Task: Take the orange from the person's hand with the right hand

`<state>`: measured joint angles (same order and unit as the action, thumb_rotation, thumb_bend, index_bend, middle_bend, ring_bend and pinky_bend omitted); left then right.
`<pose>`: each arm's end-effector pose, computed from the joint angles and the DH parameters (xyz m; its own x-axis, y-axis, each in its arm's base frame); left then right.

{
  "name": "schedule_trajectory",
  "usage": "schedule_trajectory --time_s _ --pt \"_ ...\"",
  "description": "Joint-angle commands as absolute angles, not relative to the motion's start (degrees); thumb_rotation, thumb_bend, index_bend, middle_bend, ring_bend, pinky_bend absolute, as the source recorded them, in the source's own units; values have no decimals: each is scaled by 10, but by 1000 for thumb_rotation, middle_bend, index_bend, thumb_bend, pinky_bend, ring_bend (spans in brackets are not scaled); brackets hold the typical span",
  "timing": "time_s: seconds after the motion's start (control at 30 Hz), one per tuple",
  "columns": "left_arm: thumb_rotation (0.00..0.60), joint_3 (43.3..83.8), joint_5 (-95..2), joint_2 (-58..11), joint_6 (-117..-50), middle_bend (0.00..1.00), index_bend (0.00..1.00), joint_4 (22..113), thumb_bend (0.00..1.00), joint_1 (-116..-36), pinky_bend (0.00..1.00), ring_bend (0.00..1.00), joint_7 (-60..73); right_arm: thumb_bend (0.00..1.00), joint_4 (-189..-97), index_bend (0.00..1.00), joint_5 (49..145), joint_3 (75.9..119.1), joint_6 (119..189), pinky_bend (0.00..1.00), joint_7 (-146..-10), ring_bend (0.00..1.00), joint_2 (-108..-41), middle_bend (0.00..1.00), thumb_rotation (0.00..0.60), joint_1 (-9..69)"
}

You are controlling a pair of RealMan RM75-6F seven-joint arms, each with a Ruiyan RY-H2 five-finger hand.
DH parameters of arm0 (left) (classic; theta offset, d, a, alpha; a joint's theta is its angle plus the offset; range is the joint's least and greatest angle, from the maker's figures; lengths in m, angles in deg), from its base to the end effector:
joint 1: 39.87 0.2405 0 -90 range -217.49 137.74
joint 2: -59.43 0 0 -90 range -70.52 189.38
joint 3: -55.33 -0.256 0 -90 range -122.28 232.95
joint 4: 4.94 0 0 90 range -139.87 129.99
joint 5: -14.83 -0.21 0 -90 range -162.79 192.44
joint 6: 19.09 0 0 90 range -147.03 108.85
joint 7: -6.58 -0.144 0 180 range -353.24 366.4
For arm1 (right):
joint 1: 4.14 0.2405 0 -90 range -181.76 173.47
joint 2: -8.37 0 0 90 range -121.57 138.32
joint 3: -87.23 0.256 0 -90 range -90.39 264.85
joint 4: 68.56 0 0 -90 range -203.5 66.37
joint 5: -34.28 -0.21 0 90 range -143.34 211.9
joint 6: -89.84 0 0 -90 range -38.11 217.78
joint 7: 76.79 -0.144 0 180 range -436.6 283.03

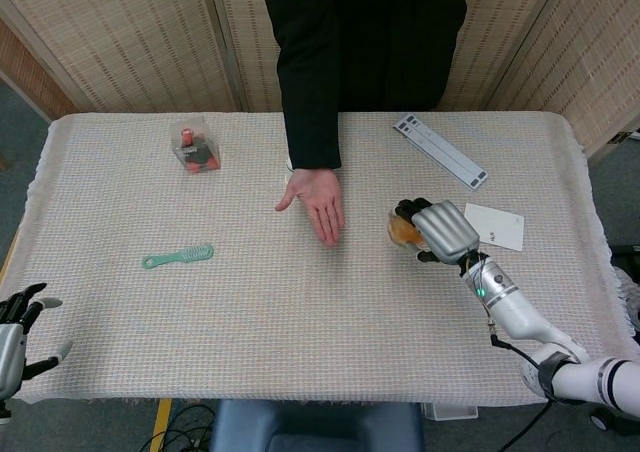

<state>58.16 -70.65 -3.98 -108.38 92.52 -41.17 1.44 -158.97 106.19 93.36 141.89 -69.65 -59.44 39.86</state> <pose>-0.3022 0.1607 0.1653 0.4089 -0.0393 0.9117 0.9119 0.0546 -0.4067 -0.1734 -0.3610 0.0853 0.5472 -0.2106 0.8101 -0.7961 -0.4298 0.4260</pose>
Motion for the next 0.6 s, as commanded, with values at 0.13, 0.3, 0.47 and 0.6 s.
schedule_trajectory --time_s 0.13,0.3,0.47,0.6 --pt "600 583 -713 -41 -1083 195 357 930 220 -416 239 201 8 621 -1510 568 1031 919 1354 597 -711 334 -653 355 600 404" --pt "600 582 -708 -41 -1078 195 357 930 220 -418 239 201 5 589 -1469 255 1028 915 1334 264 -702 139 -686 202 600 410" --pt "600 581 -709 -44 -1073 195 357 930 220 -420 239 201 5 559 -1485 0 1028 919 1347 17 -695 0 -674 11 600 402" --pt "600 582 -706 -47 -1068 195 357 926 220 -423 239 201 6 559 -1533 0 1032 921 1398 12 -683 0 -634 0 600 375"
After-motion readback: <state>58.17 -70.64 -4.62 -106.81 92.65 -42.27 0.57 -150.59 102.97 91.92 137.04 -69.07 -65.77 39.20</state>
